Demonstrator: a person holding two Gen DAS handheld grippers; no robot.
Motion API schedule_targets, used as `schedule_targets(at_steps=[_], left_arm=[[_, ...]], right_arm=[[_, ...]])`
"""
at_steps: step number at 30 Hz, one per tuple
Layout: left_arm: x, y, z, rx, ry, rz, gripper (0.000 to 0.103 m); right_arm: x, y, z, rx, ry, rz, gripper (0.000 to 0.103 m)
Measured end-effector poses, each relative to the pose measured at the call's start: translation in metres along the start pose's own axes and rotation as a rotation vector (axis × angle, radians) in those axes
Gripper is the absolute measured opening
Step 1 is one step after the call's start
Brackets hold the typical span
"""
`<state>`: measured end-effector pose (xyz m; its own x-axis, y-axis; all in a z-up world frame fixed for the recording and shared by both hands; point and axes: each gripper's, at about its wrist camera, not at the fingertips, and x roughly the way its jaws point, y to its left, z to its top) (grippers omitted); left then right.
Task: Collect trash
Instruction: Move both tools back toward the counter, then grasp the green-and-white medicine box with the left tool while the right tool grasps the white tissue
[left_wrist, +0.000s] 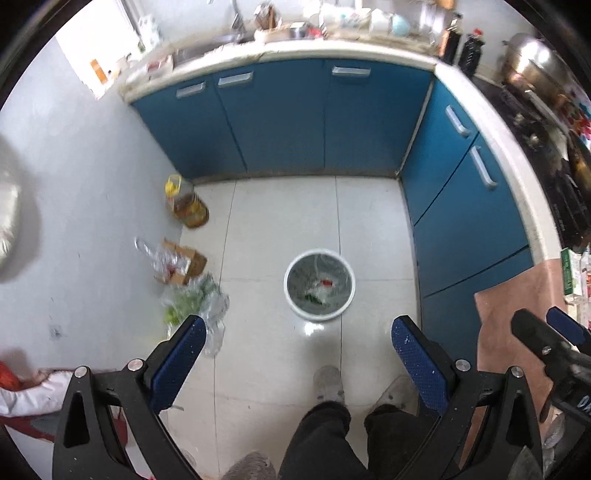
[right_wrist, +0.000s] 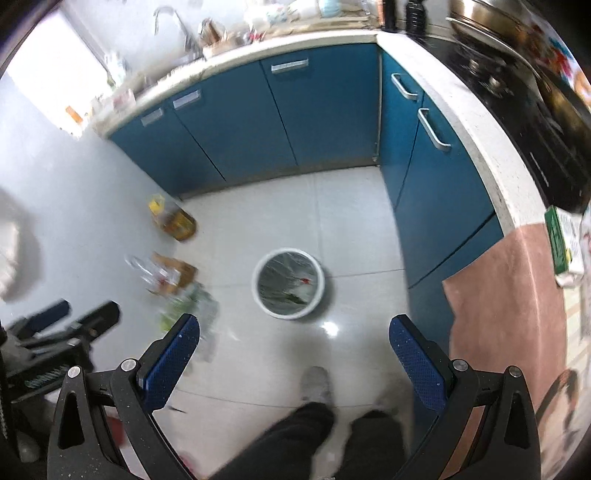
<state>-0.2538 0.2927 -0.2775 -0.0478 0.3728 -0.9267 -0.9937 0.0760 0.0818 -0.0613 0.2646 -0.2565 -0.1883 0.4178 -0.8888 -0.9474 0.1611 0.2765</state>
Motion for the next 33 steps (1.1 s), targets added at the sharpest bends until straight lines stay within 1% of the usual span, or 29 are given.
schedule_targets(at_steps=[2,4,7,8,9,10,13,15,17,18,19,20,22,24,27,29,30,31,32,33], left_arm=[[-0.016,-0.024,0.008,0.032,-0.039,-0.014,0.103],[-0.026,-0.048,0.018,0.065,-0.062,-0.034,0.103],[-0.041,-0.113,0.032,0.152,-0.086,-0.077,0.103],[-0.043,-0.137,0.035,0.184,-0.085,-0.091,0.103],[-0.044,-0.153,0.037,0.205,-0.08,-0.103,0.103],[-0.043,-0.183,0.04,0.237,-0.06,-0.131,0.103],[-0.038,-0.256,0.047,0.303,0.008,-0.2,0.103],[-0.029,-0.301,0.043,0.356,0.057,-0.226,0.103],[-0.013,-0.351,0.042,0.406,0.122,-0.242,0.103],[-0.002,-0.376,0.039,0.429,0.162,-0.245,0.103],[0.003,-0.394,0.034,0.44,0.185,-0.239,0.102],[0.017,-0.417,0.032,0.45,0.227,-0.235,0.102],[0.035,-0.448,0.027,0.461,0.279,-0.224,0.102],[0.051,-0.476,0.023,0.461,0.323,-0.215,0.102],[0.07,-0.505,0.022,0.455,0.372,-0.205,0.102],[0.081,-0.519,0.024,0.451,0.392,-0.193,0.102],[0.086,-0.524,0.025,0.448,0.4,-0.183,0.102],[0.088,-0.525,0.026,0.443,0.403,-0.178,0.102],[0.092,-0.527,0.027,0.432,0.408,-0.182,0.102],[0.094,-0.528,0.029,0.421,0.41,-0.195,0.102]], right_arm=[[-0.024,-0.023,0.004,0.048,-0.044,0.019,0.103],[-0.045,-0.049,0.008,0.096,-0.081,0.014,0.103],[-0.076,-0.101,0.012,0.181,-0.129,-0.015,0.103],[-0.088,-0.123,0.012,0.219,-0.146,-0.035,0.103],[-0.096,-0.142,0.012,0.25,-0.154,-0.056,0.103],[-0.107,-0.166,0.011,0.294,-0.164,-0.08,0.103],[-0.129,-0.249,-0.006,0.45,-0.186,-0.147,0.103],[-0.139,-0.309,-0.026,0.581,-0.194,-0.22,0.103],[-0.143,-0.363,-0.051,0.729,-0.181,-0.276,0.103],[-0.144,-0.39,-0.069,0.811,-0.171,-0.3,0.103],[-0.143,-0.415,-0.086,0.89,-0.155,-0.319,0.103],[-0.14,-0.435,-0.101,0.958,-0.14,-0.326,0.103],[-0.13,-0.469,-0.126,1.08,-0.114,-0.309,0.103],[-0.118,-0.485,-0.141,1.136,-0.093,-0.301,0.1],[-0.102,-0.498,-0.153,1.202,-0.095,-0.275,0.085],[-0.092,-0.505,-0.155,1.223,-0.103,-0.254,0.063],[-0.088,-0.507,-0.155,1.22,-0.103,-0.249,0.058],[-0.086,-0.509,-0.156,1.208,-0.112,-0.264,0.05],[-0.088,-0.508,-0.153,1.186,-0.124,-0.277,0.032],[-0.087,-0.507,-0.152,1.172,-0.118,-0.276,0.026]])
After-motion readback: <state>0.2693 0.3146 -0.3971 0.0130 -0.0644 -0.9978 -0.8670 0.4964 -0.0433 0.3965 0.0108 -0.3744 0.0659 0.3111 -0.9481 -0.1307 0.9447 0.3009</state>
